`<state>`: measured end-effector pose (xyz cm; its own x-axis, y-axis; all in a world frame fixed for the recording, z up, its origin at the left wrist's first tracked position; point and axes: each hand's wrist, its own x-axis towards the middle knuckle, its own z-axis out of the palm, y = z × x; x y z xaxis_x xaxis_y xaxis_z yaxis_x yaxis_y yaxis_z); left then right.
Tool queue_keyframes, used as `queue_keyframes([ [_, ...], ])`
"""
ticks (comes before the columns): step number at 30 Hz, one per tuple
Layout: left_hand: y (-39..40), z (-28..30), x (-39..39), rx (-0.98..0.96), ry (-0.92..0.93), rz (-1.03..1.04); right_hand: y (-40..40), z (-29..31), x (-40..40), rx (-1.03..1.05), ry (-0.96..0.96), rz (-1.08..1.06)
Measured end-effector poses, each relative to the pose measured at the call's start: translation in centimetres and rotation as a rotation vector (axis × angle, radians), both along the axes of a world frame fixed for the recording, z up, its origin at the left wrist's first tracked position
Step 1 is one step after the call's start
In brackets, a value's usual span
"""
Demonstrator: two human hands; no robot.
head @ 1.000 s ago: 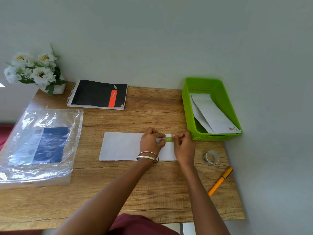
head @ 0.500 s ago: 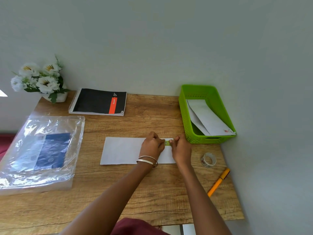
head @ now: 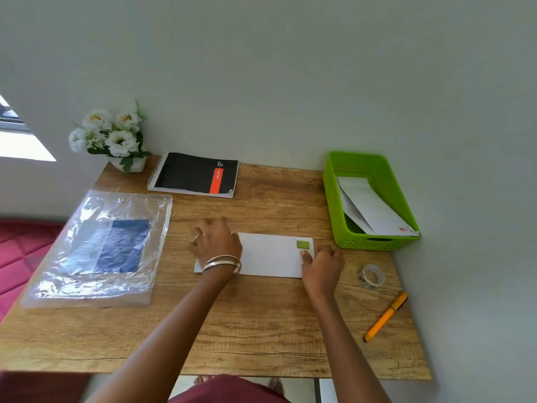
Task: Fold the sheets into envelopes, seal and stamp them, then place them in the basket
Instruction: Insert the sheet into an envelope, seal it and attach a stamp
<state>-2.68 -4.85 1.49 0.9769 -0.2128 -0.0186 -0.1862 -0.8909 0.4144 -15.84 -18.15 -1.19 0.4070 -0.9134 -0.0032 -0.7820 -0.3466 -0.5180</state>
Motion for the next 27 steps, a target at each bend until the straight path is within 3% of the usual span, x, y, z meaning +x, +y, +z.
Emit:
queue_keyframes([
  [3,2.1,0.6,0.6,0.107,0.249,0.100,0.7,0.6,0.6,-0.008,0.095,-0.027],
  [8,3.0,0.4,1.1,-0.087,0.322,0.178,0.1,0.6,1.4,0.179,0.086,-0.143],
  [14,4.8,1.3,2.9,-0.564,0.561,0.269,-1.6,0.8,0.4,0.558,-0.292,-0.206],
  [17,4.8,2.8,3.4,-0.571,0.554,0.169,-2.0,1.8,-0.3,0.768,-0.484,-0.154],
  [22,4.3,6.0,4.2,-0.644,0.484,0.003,-1.4,3.3,-0.9,0.550,-0.601,-0.184],
  [27,4.4,7.9,5.2,-0.771,0.456,-0.060,-1.8,4.8,-0.6,0.770,-0.859,-0.071],
])
